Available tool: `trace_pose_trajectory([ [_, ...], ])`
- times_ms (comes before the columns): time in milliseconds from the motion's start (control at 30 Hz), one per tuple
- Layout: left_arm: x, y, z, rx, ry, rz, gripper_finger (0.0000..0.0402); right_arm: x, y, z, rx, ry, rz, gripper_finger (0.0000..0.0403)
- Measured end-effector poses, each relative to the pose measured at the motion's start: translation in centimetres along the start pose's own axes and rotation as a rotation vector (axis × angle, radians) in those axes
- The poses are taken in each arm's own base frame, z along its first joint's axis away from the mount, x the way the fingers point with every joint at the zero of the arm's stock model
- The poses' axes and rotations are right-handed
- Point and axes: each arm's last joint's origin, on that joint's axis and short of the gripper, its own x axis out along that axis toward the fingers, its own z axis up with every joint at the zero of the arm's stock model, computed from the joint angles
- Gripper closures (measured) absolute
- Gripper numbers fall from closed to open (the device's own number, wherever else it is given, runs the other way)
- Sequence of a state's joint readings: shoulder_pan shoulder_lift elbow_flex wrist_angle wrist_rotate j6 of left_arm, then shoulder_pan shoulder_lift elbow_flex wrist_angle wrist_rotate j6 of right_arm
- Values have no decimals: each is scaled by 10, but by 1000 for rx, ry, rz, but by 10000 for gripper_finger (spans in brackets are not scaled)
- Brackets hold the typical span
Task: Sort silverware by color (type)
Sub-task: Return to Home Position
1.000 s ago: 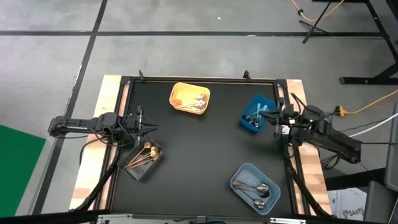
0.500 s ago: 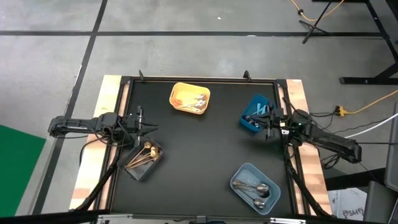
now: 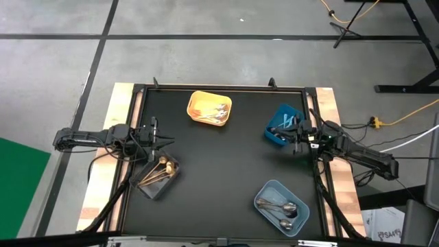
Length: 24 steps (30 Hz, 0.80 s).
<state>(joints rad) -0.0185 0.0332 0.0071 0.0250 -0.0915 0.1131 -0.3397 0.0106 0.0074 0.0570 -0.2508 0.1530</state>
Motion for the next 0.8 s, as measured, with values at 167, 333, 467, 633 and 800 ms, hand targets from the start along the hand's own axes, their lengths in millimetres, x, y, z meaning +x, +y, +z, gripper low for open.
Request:
trace_pose_trajectory([
  [167, 0, 0, 0, 0, 0, 0, 342, 0, 1, 0, 24, 2, 17, 400],
  [333, 0, 0, 0, 0, 0, 0, 342, 3, 8, -4, 40, 40, 55, 400],
  [467, 0, 0, 0, 0, 0, 0, 342, 6, 15, -11, 43, 99, 21, 400],
  [633, 0, 0, 0, 0, 0, 0, 342, 8, 23, -15, 31, 133, -13, 400],
  [800, 0, 0, 0, 0, 0, 0, 342, 9, 28, -17, -1, 140, -35, 400],
])
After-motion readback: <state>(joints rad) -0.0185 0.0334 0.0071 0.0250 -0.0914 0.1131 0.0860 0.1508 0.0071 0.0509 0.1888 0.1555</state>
